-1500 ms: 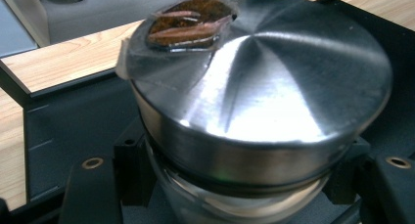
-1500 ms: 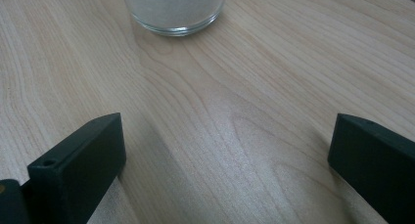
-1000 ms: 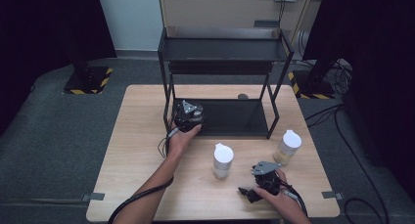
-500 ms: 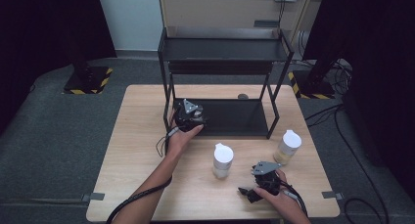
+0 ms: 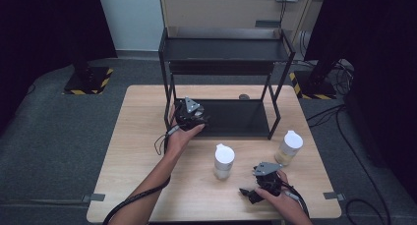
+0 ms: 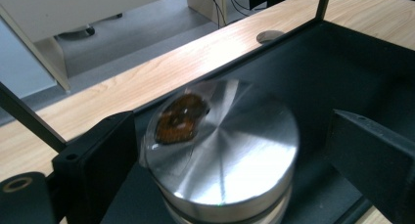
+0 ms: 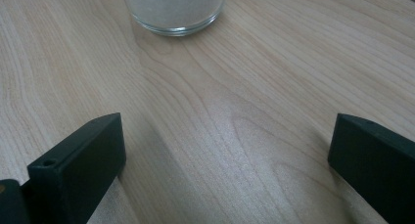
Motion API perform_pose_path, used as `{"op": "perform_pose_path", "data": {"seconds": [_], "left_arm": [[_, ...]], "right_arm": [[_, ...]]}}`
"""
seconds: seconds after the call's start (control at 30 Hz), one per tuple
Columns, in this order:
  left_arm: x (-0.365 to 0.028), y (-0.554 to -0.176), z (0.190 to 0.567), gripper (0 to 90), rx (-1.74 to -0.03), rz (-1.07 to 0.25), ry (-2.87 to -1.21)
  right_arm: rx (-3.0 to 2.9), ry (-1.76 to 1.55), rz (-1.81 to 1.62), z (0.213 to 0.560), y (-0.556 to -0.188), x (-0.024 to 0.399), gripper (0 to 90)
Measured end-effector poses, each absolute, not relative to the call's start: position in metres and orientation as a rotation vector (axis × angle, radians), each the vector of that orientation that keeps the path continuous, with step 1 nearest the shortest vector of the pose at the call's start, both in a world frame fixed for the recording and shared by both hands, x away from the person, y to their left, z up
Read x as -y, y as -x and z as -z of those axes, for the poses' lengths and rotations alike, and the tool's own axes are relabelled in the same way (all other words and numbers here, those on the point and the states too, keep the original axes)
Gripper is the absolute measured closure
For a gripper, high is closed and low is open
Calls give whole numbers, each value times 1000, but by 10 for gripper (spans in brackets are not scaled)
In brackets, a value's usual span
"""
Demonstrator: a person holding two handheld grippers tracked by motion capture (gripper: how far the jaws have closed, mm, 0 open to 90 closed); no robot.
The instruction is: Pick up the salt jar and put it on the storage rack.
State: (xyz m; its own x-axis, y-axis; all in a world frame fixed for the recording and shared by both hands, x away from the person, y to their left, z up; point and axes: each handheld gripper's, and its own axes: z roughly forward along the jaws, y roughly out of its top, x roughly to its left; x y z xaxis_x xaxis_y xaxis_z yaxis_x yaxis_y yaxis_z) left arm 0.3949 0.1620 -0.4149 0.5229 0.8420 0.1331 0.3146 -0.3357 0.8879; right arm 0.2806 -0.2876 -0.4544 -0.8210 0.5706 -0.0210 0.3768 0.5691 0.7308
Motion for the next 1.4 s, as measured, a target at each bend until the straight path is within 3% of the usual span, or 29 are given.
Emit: {"op": "perform_pose_path", "data": {"seconds": [1.4], "left_arm": [[-200, -311, 382, 45, -789, -760, -1878]], "right_arm": [[-2549, -786, -1098, 454, -281, 288, 11]]}}
